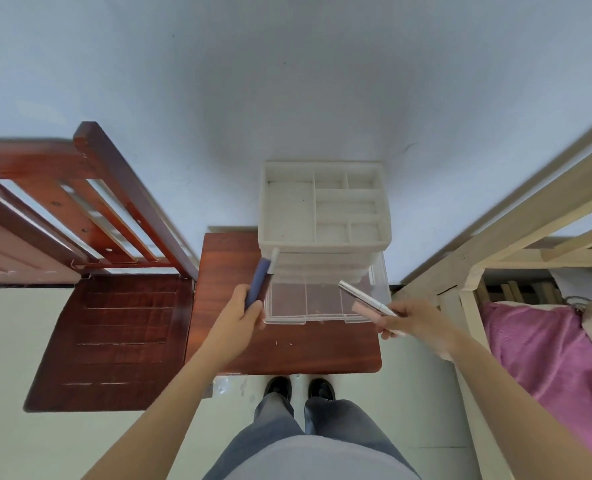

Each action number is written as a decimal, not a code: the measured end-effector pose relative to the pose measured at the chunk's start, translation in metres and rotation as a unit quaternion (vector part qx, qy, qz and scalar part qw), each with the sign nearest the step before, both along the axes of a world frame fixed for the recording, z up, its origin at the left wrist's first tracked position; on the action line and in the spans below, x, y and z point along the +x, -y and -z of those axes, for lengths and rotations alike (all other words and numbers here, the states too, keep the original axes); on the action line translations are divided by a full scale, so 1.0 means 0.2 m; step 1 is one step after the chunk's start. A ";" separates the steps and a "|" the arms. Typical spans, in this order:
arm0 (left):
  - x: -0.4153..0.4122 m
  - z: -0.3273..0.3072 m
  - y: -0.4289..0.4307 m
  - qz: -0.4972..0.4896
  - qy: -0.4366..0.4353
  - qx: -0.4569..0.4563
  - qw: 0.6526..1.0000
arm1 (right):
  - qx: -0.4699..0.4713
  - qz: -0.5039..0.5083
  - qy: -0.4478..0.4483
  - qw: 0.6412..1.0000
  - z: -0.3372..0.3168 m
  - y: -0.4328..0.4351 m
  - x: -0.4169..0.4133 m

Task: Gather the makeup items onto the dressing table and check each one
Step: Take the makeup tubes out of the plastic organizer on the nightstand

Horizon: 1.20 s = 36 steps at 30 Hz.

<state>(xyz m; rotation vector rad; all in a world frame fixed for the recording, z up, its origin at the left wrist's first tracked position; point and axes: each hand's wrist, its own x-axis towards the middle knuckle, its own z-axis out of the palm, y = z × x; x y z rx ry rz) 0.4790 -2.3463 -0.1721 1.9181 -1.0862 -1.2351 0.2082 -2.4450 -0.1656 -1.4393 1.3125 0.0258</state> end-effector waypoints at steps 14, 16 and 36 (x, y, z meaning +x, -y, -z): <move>-0.21 0.24 -0.07 -0.161 -0.105 -0.057 0.980 | -0.011 0.095 0.052 0.994 0.22 -0.05 0.02; -0.22 0.25 -0.04 -0.167 -0.105 -0.066 0.978 | -0.025 0.116 0.062 0.991 0.21 -0.01 0.03; -0.10 0.18 0.38 -0.252 -0.101 -0.096 0.958 | -0.037 0.052 0.078 0.995 0.19 0.36 0.21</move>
